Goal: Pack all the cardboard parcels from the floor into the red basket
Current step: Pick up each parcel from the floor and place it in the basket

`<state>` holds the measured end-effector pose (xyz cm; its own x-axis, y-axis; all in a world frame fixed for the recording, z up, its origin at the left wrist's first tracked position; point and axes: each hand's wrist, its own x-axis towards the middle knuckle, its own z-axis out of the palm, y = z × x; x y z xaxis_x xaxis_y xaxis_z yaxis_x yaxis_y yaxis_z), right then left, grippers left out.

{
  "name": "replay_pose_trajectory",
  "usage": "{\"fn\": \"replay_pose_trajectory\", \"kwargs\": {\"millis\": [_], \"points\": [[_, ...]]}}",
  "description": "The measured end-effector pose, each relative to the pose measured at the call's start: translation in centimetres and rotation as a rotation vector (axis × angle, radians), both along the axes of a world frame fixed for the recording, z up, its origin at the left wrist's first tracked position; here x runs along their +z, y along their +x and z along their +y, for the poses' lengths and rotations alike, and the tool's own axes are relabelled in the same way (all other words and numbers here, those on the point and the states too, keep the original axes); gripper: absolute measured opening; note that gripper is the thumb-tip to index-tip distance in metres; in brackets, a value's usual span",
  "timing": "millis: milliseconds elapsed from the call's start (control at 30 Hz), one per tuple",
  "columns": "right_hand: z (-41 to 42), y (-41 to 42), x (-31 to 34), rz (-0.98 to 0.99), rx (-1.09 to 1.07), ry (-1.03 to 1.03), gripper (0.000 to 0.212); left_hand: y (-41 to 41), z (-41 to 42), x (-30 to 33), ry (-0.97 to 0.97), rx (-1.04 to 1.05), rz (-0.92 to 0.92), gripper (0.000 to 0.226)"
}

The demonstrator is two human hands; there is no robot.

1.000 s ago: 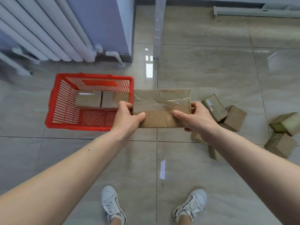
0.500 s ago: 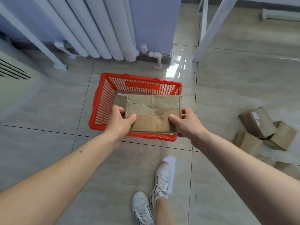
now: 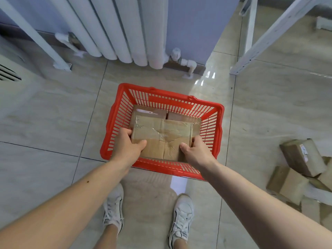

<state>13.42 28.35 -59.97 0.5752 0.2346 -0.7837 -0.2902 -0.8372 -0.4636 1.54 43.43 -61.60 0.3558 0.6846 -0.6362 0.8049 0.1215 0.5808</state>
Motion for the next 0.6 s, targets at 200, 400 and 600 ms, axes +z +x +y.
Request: {"fn": "replay_pose_trajectory", "kwargs": {"millis": [200, 400, 600], "points": [[4.1, -2.6, -5.2, 0.002, -0.059, -0.050, 0.029, -1.8, 4.8, -4.9, 0.045, -0.114, 0.073, 0.023], [6.4, -4.7, -11.8, 0.022, -0.097, -0.121, 0.027, -3.2, 6.7, -11.2, -0.046, -0.200, 0.103, 0.045], [7.4, -5.9, -19.1, 0.004, -0.063, -0.156, 0.029, -3.9, 7.8, -18.5, -0.025, -0.351, 0.214, 0.040]]}}
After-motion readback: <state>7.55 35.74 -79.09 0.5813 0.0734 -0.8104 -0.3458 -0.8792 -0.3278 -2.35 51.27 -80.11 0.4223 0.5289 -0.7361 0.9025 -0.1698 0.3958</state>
